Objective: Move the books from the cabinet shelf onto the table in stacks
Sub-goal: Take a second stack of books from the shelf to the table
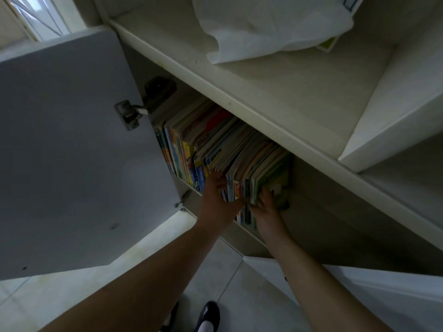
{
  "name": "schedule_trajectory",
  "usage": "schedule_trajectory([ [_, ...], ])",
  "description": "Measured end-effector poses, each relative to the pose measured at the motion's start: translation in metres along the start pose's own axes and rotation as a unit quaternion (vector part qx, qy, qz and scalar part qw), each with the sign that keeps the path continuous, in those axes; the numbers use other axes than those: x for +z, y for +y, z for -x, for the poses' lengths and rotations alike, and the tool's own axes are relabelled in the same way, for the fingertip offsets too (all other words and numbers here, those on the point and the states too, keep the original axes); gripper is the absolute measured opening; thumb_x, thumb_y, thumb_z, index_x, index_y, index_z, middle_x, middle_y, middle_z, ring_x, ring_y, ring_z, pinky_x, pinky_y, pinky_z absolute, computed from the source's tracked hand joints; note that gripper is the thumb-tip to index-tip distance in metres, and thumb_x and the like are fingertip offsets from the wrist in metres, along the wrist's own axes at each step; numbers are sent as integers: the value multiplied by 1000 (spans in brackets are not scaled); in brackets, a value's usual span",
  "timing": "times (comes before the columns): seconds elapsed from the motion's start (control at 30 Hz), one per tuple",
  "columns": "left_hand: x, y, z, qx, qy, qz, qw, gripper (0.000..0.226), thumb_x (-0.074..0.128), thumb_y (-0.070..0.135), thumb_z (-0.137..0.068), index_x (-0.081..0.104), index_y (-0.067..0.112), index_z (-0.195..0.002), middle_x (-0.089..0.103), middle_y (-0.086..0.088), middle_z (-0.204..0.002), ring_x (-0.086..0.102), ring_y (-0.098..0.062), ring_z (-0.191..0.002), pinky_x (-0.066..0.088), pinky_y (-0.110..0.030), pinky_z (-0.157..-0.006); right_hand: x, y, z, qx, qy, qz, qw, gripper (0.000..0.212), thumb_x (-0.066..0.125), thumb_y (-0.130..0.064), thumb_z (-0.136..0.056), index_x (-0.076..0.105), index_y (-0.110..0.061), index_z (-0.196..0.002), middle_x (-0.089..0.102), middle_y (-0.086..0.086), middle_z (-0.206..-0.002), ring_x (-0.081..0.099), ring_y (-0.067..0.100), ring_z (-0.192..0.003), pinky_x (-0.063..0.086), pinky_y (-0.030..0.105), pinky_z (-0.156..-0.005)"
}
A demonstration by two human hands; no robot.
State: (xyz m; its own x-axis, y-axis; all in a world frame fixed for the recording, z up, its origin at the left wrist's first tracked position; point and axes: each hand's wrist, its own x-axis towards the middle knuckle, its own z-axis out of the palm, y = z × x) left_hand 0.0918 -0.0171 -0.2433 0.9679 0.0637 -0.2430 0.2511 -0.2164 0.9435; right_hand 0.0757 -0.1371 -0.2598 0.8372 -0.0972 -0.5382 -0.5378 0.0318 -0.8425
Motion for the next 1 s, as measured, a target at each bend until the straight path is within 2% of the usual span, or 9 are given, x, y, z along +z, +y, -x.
schedule_trajectory([
  [0.1, 10, -2, 3, 13, 3, -27, 1000, 64, 78, 18, -71, 49, 8, -126, 53, -14, -122, 52, -24, -114, 46, -31, -90, -1, -4, 10, -20, 2, -25, 999, 56, 46, -7, -95, 33, -34, -143, 39, 2, -149, 39, 23, -135, 32, 51, -112],
  [0.2, 22, -3, 3, 41, 21, -68, 997, 65, 64, 44, -63, 56, 13, -120, 54, -12, -117, 51, -27, -111, 46, -40, -91, -7, -11, 11, -23, 9, -28, 999, 50, 39, 1, -96, 47, -45, -113, 50, -2, -131, 47, 19, -123, 36, 48, -110],
  [0.27, 32, -9, 0, 38, 40, -38, 998, 65, 60, 46, -62, 52, 15, -118, 55, -10, -115, 53, -26, -109, 48, -43, -89, -13, -13, 9, -9, 24, -45, 999, 46, 37, 3, -95, 47, -40, -110, 53, -6, -113, 51, 14, -107, 44, 42, -101],
  [0.4, 55, -19, -5, 31, 50, 19, 998, 65, 74, 30, -64, 40, 15, -118, 51, -2, -111, 53, -20, -105, 44, -16, -81, -20, -5, 1, 32, 38, -130, 990, 32, 36, -2, -98, 51, -30, -105, 60, -5, -97, 59, 7, -86, 52, 24, -68],
  [0.53, 76, -19, -8, 27, 98, 29, 994, 79, 79, 34, -59, 36, 15, -123, 45, 1, -116, 49, -20, -112, 46, -36, -92, -24, 1, -4, 30, 37, -123, 991, 31, 37, -5, -97, 49, -32, -106, 56, 5, -114, 55, 20, -105, 45, 35, -93],
  [0.67, 86, -20, -12, 10, 127, 62, 990, 86, 83, 30, -62, 34, 16, -131, 40, 8, -121, 39, -4, -113, 36, -21, -93, -27, 3, -9, 28, 34, -121, 992, 37, 37, -2, -97, 46, -35, -109, 56, -1, -110, 53, 22, -110, 39, 40, -105],
  [0.77, 89, -25, -14, 5, 142, 54, 988, 84, 83, 31, -64, 36, 16, -132, 43, 9, -119, 40, -4, -110, 37, -24, -92, -29, 6, -10, 23, 41, -122, 991, 36, 34, -2, -97, 51, -32, -103, 57, -4, -107, 54, 19, -105, 37, 39, -106],
  [0.9, 95, -25, -16, -23, 166, 60, 984, 91, 81, 31, -60, 34, 15, -136, 50, -4, -129, 47, -19, -119, 41, -34, -99, -29, 9, -12, -3, 65, -70, 995, 35, 37, -4, -97, 50, -35, -106, 58, 3, -117, 54, 23, -111, 41, 43, -104],
  [1.0, 95, -22, -18, -48, 173, 86, 980, 89, 77, 41, -53, 37, 21, -129, 56, -3, -122, 55, -22, -114, 49, -44, -95, -25, 7, -9, 0, 52, -97, 994, 38, 34, 1, -96, 52, -33, -100, 59, -7, -106, 58, 13, -101, 43, 36, -97],
])
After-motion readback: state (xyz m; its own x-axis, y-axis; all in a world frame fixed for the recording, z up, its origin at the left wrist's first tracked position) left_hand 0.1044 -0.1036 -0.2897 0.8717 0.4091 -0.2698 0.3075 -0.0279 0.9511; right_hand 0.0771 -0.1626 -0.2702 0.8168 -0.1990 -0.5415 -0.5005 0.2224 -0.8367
